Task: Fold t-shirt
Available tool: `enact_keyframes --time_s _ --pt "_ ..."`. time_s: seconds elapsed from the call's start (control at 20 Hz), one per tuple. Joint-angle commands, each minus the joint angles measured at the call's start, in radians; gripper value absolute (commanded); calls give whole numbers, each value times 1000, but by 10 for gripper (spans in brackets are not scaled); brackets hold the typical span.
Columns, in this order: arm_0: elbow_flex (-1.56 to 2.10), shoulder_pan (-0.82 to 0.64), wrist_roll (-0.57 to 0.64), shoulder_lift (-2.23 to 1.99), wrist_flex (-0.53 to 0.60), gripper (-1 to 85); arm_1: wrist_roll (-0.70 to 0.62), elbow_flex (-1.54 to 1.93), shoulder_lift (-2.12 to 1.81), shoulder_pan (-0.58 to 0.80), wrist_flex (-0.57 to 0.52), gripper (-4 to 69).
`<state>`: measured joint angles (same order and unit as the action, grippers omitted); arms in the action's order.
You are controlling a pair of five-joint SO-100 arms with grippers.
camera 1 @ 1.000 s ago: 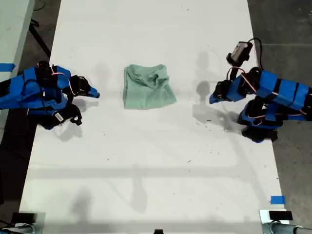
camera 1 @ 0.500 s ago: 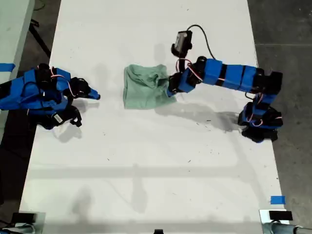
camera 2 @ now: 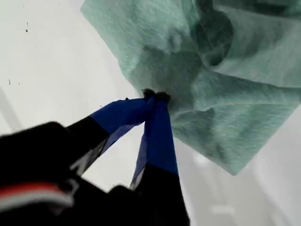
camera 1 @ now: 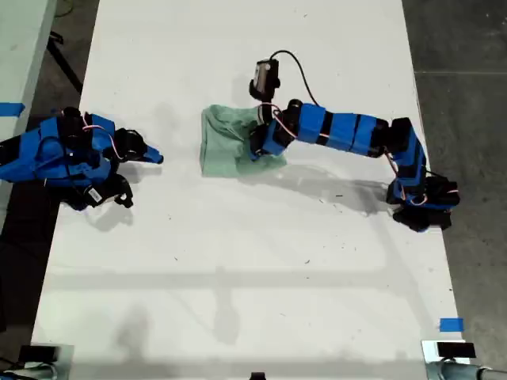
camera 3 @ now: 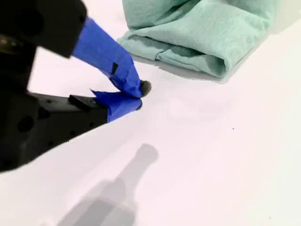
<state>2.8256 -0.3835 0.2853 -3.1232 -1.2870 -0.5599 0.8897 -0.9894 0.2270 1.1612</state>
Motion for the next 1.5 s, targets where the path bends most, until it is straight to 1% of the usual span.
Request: enact_keyframes --time_s 0.0,0.15,0.35,0.55,0.65,0.75,0.9,0.95,1.15,1.3,1.45 --pt "-11 5 -12 0 18 1 -32 -81 -18 6 -46 -13" --pt "-11 8 -12 0 18 1 -58 -95 -15 34 -69 -13" --pt "-11 9 -14 0 18 1 -69 -143 -20 49 -41 -13" --pt "-11 9 -15 0 18 1 -75 -140 20 63 -100 -13" --pt "-9 9 -15 0 18 1 -86 -121 40 86 -153 -13" --pt "-9 8 -15 0 18 1 -101 -78 55 129 -239 -13" --pt "-9 6 -15 0 18 1 -121 -5 51 232 -422 -13" --pt "-9 9 -17 0 18 1 -133 -2 43 272 -453 -13" --pt "-6 18 -26 -2 18 1 -216 -15 11 434 -512 -13" --pt "-5 14 -23 -3 20 1 -247 -35 15 548 -505 -13" --pt "-3 14 -25 -3 20 1 -267 -5 -78 592 -420 -13"
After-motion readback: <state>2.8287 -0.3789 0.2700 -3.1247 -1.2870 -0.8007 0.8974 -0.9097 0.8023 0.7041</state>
